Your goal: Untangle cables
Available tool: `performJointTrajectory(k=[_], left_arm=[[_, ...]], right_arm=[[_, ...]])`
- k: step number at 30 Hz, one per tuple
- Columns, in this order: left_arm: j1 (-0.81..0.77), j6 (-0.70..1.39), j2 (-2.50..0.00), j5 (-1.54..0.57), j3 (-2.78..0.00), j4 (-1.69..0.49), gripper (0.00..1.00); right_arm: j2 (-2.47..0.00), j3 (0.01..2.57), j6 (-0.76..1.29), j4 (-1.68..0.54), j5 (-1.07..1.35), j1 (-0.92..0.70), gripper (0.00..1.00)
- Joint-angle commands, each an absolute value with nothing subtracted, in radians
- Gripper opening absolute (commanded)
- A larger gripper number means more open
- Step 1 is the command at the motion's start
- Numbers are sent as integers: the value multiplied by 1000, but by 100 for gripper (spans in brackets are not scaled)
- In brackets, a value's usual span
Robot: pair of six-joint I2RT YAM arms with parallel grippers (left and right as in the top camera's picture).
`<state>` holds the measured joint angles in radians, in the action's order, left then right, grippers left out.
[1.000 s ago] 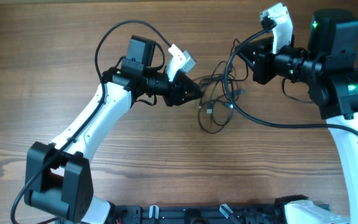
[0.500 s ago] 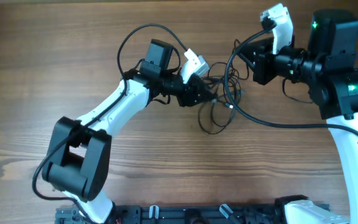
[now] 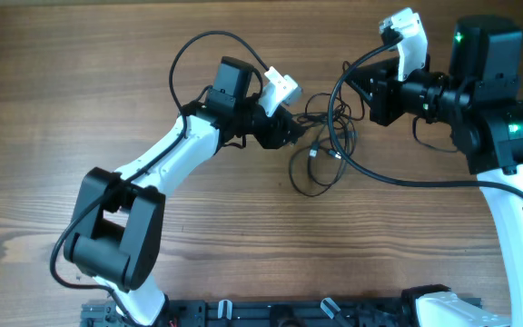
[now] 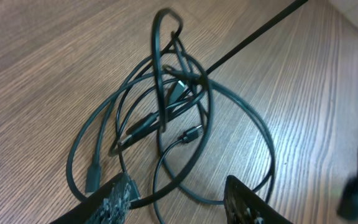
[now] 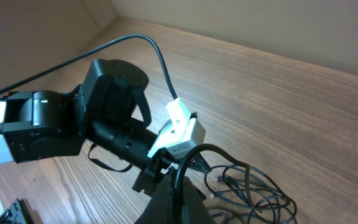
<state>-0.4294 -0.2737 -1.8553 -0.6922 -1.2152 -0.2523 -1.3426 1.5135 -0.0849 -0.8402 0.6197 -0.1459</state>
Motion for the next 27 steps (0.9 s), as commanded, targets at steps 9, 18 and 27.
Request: performJointTrajectory(k=[9, 18, 27], left_arm=[[-436, -273, -1926, -683, -1209, -215, 32], [-450, -272, -1974, -684, -1209, -205, 42], [-433, -225, -1982, -681, -1214, -182, 4]], right_arm=[[-1341, 1520, -105, -838, 614, -149, 4], [-1341, 1520, -102, -838, 622, -149, 4], [-1342, 1519, -101, -841, 591, -149, 4]])
